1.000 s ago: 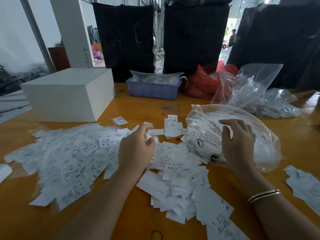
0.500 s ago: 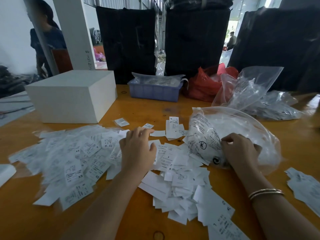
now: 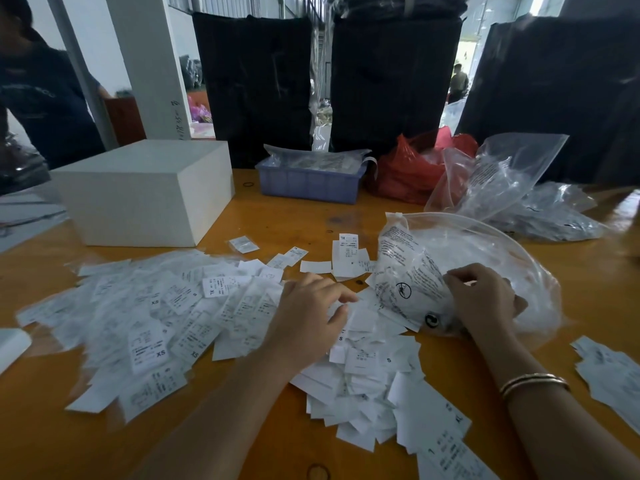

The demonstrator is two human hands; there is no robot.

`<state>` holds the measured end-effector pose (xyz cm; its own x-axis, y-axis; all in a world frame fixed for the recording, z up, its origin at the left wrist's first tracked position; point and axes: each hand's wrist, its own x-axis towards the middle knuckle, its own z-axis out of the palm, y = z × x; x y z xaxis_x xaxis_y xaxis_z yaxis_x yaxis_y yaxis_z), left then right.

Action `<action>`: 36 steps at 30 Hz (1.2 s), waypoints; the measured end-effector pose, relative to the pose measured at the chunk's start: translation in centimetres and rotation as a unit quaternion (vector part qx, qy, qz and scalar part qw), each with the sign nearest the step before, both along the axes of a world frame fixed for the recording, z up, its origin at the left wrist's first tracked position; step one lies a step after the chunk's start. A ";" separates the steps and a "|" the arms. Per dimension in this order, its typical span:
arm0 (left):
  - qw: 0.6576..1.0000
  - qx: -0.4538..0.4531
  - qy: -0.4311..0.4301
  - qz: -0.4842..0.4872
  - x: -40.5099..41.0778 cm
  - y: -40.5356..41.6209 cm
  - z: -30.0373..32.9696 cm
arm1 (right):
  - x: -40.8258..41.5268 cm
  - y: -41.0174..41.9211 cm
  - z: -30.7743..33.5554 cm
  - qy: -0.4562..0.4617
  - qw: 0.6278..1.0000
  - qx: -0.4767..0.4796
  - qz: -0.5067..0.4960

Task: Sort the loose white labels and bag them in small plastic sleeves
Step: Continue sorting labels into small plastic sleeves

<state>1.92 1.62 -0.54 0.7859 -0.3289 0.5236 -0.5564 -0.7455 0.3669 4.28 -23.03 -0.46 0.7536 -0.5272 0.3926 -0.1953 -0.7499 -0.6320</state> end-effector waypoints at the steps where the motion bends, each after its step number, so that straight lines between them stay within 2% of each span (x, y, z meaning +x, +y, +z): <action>1: 1.000 -0.002 0.000 -0.005 0.0 0.0 0.0 | -0.1 0.0 0.0 -0.019 1.000 0.014 0.004; 3: 1.000 -0.010 -0.002 0.002 0.0 0.0 0.1 | 0.0 0.1 -0.1 -0.017 1.000 0.017 0.012; 7: 0.997 -0.005 0.002 0.077 0.4 0.5 -0.1 | 0.1 0.2 -0.4 0.140 0.986 -0.094 0.010; 9: 0.993 0.024 0.020 0.116 0.7 0.7 -0.5 | 0.1 0.2 -0.4 0.153 0.982 -0.108 0.008; 13: 0.990 0.031 0.039 0.135 0.9 0.6 -1.0 | -0.1 0.3 -0.1 0.099 0.992 -0.076 0.006; 16: 0.991 0.020 0.021 0.130 0.9 0.5 -0.9 | -0.3 0.4 0.1 -0.009 1.000 -0.014 -0.003; 19: 0.993 0.000 0.001 0.121 0.8 0.6 -0.6 | -0.9 0.9 0.7 -0.123 0.992 0.023 0.010; 22: 0.993 -0.023 -0.013 0.112 0.6 0.4 -0.3 | -1.7 2.1 1.3 -0.228 0.968 0.023 0.099; 24: 0.994 -0.041 -0.018 0.103 0.6 0.3 -0.1 | -2.3 3.2 1.6 -0.251 0.951 0.024 0.178; 28: 0.992 -0.111 -0.007 0.058 0.3 0.0 0.2 | -3.3 6.2 1.5 -0.164 0.932 0.082 0.312; 31: 0.985 -0.163 0.051 -0.025 -0.3 -0.2 0.6 | -3.7 7.4 1.1 -0.102 0.892 0.160 0.409; 33: 0.977 -0.177 0.099 -0.067 -0.5 -0.2 0.7 | -3.8 7.4 1.1 -0.090 0.865 0.206 0.449; 36: 0.968 -0.190 0.138 -0.089 -0.5 -0.2 0.6 | -3.7 7.2 1.0 -0.085 0.846 0.236 0.471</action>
<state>1.38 1.39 0.10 0.8617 -0.2969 0.4114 -0.5053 -0.4288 0.7489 0.57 -15.85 0.53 0.8803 0.1471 0.4510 0.4721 -0.1796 -0.8630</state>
